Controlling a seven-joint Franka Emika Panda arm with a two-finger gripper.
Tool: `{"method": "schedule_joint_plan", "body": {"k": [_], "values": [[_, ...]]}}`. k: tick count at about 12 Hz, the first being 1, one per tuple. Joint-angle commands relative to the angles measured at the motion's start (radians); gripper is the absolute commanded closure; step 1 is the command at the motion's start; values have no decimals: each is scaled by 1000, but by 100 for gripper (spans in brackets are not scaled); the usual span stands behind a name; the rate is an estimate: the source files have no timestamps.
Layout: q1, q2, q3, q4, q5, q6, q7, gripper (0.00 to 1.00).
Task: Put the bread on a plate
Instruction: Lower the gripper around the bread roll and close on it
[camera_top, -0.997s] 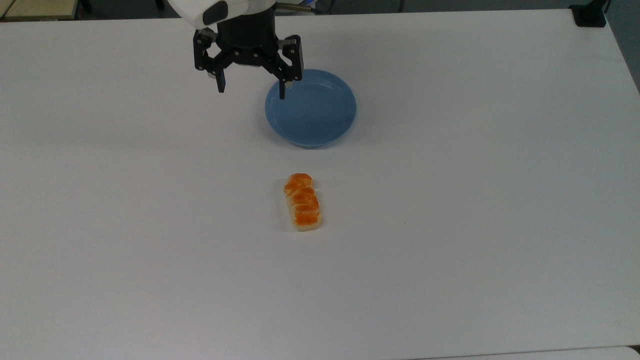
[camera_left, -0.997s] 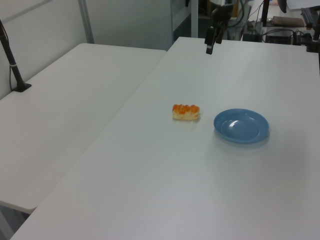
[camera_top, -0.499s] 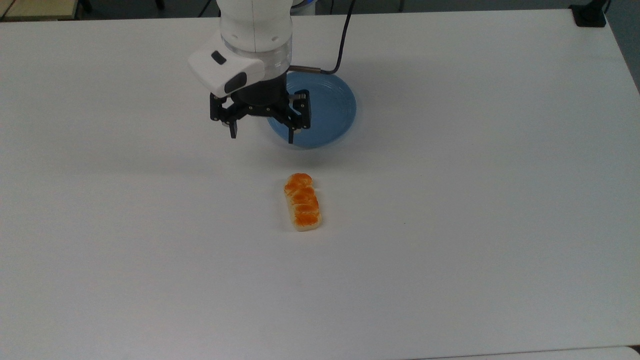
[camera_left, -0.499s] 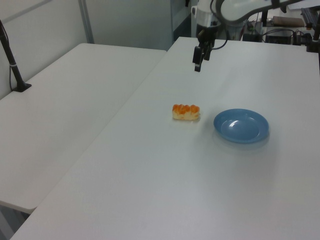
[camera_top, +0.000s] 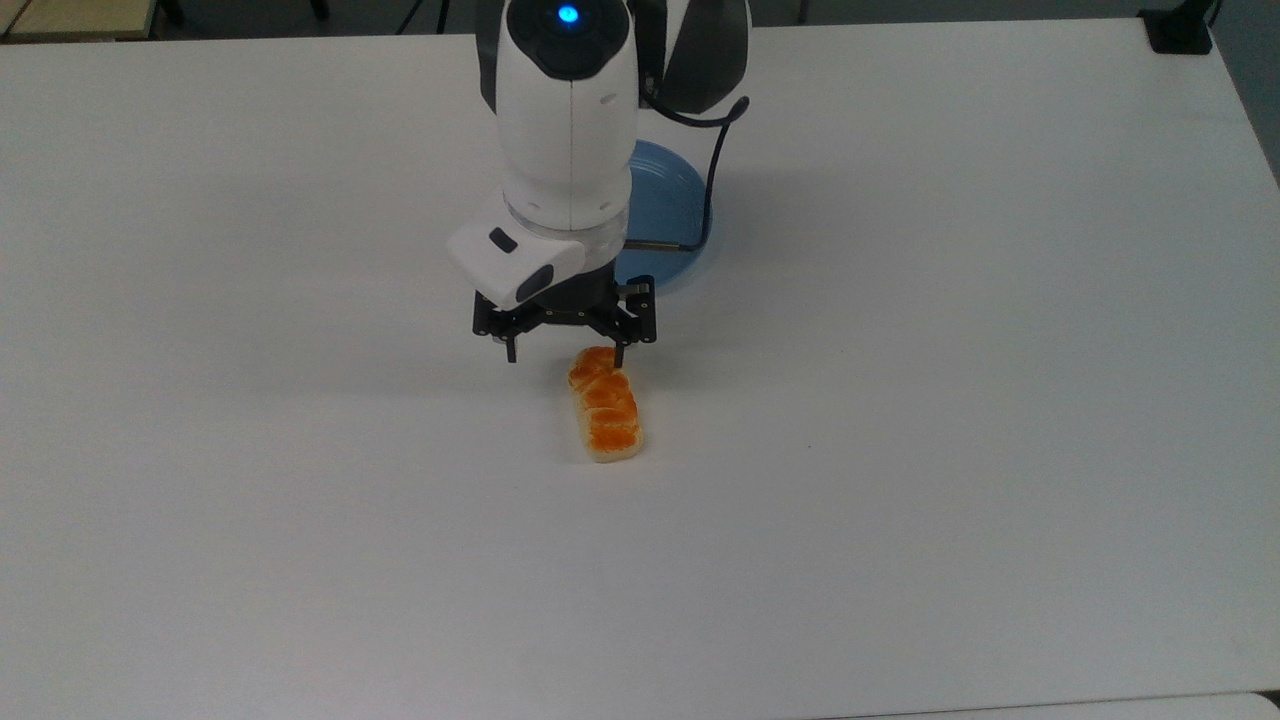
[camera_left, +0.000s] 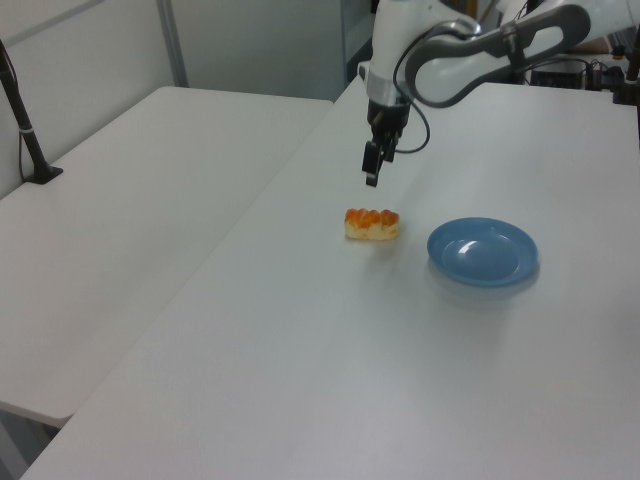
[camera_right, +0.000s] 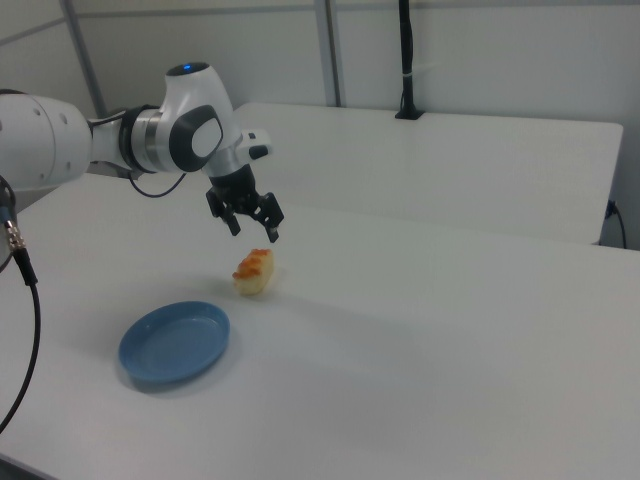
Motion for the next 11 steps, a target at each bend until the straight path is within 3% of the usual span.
{"method": "schedule_joint_plan", "body": {"k": [1,9,11], "values": [[17,57,12,13,3,45,-10,0],[13,147,33,11,-7,135,-7,1],[13,155,35,11,0,137,1,43]]}}
